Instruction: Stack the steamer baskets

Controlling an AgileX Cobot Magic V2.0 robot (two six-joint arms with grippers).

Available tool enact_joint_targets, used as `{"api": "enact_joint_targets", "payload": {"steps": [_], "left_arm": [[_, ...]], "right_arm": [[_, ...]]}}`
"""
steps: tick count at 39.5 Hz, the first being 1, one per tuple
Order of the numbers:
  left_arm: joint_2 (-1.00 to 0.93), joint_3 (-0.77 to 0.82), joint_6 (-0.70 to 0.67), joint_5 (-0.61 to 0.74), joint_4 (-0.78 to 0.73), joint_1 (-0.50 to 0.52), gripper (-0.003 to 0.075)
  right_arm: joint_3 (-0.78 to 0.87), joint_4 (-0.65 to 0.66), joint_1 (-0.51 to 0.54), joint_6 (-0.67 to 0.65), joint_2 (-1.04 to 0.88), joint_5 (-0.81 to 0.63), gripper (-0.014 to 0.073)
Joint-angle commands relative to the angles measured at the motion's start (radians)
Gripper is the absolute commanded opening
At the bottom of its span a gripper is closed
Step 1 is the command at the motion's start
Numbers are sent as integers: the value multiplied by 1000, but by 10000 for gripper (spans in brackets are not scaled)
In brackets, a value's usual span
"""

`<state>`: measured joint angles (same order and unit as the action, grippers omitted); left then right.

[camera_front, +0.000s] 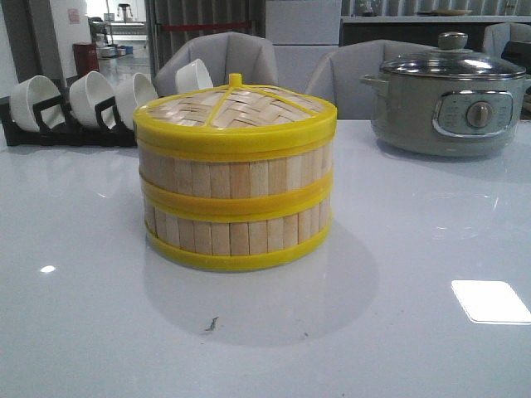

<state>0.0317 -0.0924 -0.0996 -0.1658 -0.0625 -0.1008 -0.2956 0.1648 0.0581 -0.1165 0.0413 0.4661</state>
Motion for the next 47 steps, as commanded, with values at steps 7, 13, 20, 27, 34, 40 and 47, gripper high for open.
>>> {"api": "enact_joint_targets", "payload": {"steps": [7,13,20,27,34,40,47], "left_arm": [[-52,101,0,186,21,11,87],[-52,100,1,166,4,11,87],[-52,100,1,166,-31,11,87],[-52,100,1,152,-20,11,87],[-50,100,1,152,-20,11,87],[-50,100,1,152,-20,11,87],[-50,100,1,152,-20,11,87]], "right_arm": [[-29,3,10,3,13,-91,69],[-28,3,10,3,13,-89,69],[-28,3,10,3,13,-89,69],[-28,3,10,3,13,-89,69],[-28,3,10,3,13,-89,69],[-28,3,10,3,13,-89,69],[-28,3,10,3,13,-89,69]]}}
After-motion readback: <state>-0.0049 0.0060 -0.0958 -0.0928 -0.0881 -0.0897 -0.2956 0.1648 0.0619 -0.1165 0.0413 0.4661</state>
